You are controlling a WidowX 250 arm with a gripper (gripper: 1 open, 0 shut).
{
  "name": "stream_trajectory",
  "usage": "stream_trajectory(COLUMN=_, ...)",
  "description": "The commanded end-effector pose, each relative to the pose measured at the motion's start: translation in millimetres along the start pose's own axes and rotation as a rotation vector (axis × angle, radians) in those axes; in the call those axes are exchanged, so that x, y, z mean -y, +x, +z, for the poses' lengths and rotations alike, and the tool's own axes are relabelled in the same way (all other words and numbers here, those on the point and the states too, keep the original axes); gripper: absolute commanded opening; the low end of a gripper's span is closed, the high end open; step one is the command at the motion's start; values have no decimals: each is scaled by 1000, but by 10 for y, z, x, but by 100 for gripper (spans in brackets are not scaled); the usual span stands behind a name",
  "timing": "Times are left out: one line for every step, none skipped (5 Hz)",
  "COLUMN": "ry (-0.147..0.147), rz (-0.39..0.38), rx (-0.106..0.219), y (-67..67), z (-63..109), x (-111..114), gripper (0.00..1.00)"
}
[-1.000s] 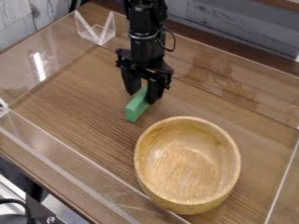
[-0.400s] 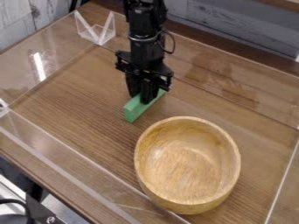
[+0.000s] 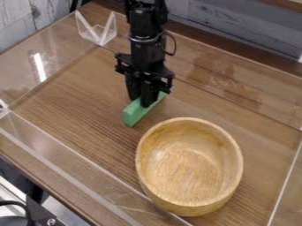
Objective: Put the green block in the brown bowl
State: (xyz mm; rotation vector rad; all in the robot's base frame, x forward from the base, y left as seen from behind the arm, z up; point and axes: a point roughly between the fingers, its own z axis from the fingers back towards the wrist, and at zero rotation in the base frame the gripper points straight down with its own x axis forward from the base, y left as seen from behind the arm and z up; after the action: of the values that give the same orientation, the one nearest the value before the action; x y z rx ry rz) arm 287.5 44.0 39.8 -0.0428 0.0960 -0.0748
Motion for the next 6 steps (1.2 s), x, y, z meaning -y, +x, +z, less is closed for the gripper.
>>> stream_trajectory(ry=18, rz=-13, rx=67, y=67, z=250, x=30, gripper=0)
stream_trajectory(ry=17, rz=-13, rx=63, y=54, z=284, x=41, gripper=0)
stream_trajectory(ry=16, rz=-13, rx=59, y=44, z=320, x=51, gripper=0)
stream_trajectory(ry=15, rz=-13, rx=54, y=32, z=359, x=61, gripper=0)
stream_trajectory(ry=15, rz=-12, rx=49, y=17, z=412, x=72, gripper=0)
stream_trajectory(ry=14, rz=-13, rx=46, y=-1, z=463, x=102, gripper=0)
